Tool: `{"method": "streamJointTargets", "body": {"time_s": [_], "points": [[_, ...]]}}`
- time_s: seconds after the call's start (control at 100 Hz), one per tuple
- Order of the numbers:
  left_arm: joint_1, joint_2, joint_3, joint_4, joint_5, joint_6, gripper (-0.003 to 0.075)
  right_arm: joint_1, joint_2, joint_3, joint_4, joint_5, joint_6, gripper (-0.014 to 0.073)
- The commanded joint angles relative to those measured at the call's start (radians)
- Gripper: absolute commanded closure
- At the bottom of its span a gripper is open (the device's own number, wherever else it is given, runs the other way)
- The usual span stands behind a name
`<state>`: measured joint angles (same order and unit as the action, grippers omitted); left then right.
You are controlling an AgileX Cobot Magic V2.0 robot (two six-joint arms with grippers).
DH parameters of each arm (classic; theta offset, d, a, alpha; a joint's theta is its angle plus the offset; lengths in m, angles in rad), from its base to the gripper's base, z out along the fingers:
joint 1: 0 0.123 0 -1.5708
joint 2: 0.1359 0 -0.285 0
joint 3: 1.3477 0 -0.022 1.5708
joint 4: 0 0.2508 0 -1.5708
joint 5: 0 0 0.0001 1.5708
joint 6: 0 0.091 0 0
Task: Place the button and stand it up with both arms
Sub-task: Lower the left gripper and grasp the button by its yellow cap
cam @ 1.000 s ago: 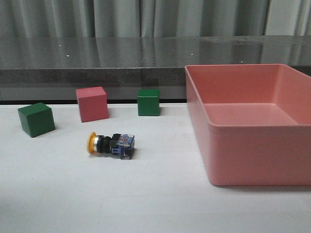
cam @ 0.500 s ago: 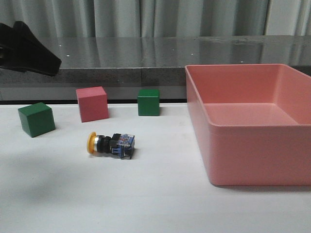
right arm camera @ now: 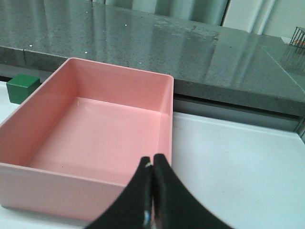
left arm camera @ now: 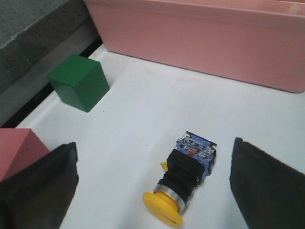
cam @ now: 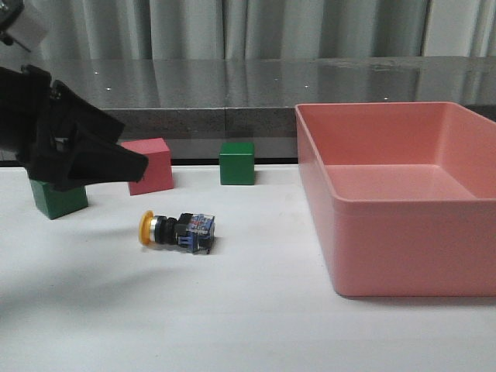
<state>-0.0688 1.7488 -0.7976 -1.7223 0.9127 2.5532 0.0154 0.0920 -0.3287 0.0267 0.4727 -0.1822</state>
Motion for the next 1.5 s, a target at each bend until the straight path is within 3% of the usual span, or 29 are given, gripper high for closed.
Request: {"method": "streamJointTargets", "body": {"time_s": [0.0,0.27,0.57,0.89,0.98,1.16,1.24,1.49], "points": [[-0.006,0.033,-0.032,-0.088,0.121,0.094,0.0100,0.001,0.011,-0.023,0.002,-0.078,-0.003,0.0655],[-0.006,0.222,-0.114,-0.072,0.227,0.103,0.0100,0.001,0.011,-0.023,0.002,-0.078,-0.003,0.0655],[-0.006,0.307,-0.181,0.048,0.197,0.103,0.0100,0.001,0.011,-0.023,0.002,-0.077,-0.003,0.0655],[-0.006,0.349,-0.197,0.071,0.166,0.103,0.0111,0.001,0.011,-0.023,0.002,-0.077,-0.003,0.0655],[-0.006,0.349,-0.197,0.083,0.164,0.103,0.0206,0.001,0.011,-0.023,0.002,-0.077,-0.003,0.0655],[-0.006,0.349,-0.197,0.100,0.205,0.103,0.0588,0.001,0.011,-0.023,0.002,-0.077,-0.003,0.0655],[-0.004,0.339,-0.197,0.104,0.242,0.102,0.0721,0.001,0.011,-0.023,0.002,-0.077,-0.003,0.0655],[-0.004,0.183,-0.200,0.217,0.192,-0.021,0.0739,0.001,0.011,-0.023,0.002,-0.077,-0.003,0.0655]]}}
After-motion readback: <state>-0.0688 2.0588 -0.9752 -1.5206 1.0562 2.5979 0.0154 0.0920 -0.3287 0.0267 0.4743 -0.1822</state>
